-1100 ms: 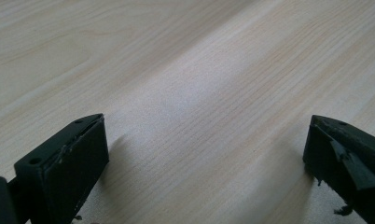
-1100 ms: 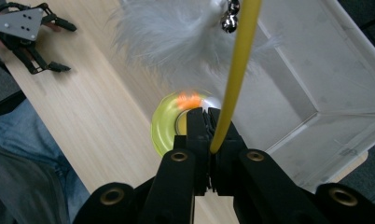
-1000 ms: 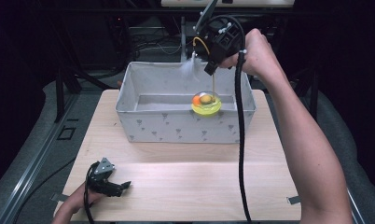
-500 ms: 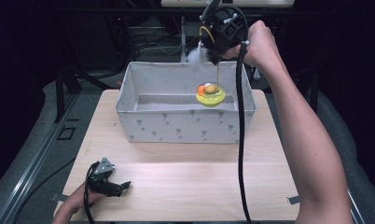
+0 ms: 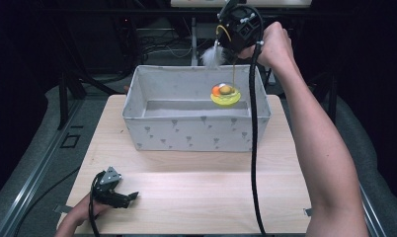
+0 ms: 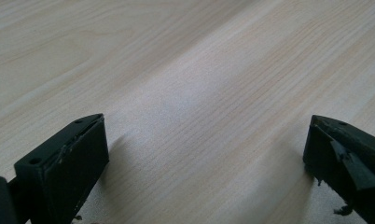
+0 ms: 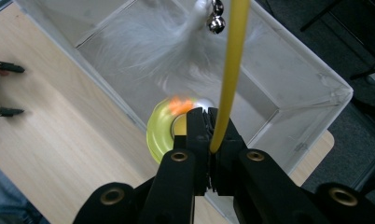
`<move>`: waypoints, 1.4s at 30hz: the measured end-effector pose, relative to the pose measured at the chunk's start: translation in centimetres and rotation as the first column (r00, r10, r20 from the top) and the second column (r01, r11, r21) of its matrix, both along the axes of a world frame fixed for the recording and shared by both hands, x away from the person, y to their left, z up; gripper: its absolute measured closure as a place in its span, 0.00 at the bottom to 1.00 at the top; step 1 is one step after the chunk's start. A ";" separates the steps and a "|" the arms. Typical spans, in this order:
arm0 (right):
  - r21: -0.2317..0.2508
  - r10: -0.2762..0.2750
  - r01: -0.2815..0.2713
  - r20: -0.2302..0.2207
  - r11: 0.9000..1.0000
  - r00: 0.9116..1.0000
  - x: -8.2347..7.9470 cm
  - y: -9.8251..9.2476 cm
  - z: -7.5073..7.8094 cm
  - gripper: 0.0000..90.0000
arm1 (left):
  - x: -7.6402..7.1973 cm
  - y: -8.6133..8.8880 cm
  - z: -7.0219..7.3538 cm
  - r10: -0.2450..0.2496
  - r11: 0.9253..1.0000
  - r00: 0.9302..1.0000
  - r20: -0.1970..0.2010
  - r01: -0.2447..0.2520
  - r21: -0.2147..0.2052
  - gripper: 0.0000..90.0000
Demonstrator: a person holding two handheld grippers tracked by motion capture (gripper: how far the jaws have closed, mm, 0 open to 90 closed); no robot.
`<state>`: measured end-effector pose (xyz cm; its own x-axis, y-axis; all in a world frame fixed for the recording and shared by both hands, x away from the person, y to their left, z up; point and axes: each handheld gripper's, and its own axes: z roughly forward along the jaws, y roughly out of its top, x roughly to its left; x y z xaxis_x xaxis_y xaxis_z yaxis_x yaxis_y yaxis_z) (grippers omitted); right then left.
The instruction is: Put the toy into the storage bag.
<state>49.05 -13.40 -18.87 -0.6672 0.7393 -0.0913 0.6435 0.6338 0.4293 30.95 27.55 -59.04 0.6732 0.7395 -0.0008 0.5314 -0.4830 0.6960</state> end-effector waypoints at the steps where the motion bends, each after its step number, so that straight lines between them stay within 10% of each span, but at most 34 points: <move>1: 0.002 -0.005 0.005 -0.002 1.000 1.000 0.2 -0.1 -0.1 0.98 | 0.0 0.0 0.0 -0.002 1.000 1.000 0.001 0.002 0.002 0.00; 42: -0.028 -0.114 0.112 -0.078 0.993 0.990 3.9 -5.8 -11.0 0.98 | 0.0 0.0 0.0 0.001 1.000 1.000 0.001 -0.001 0.000 0.00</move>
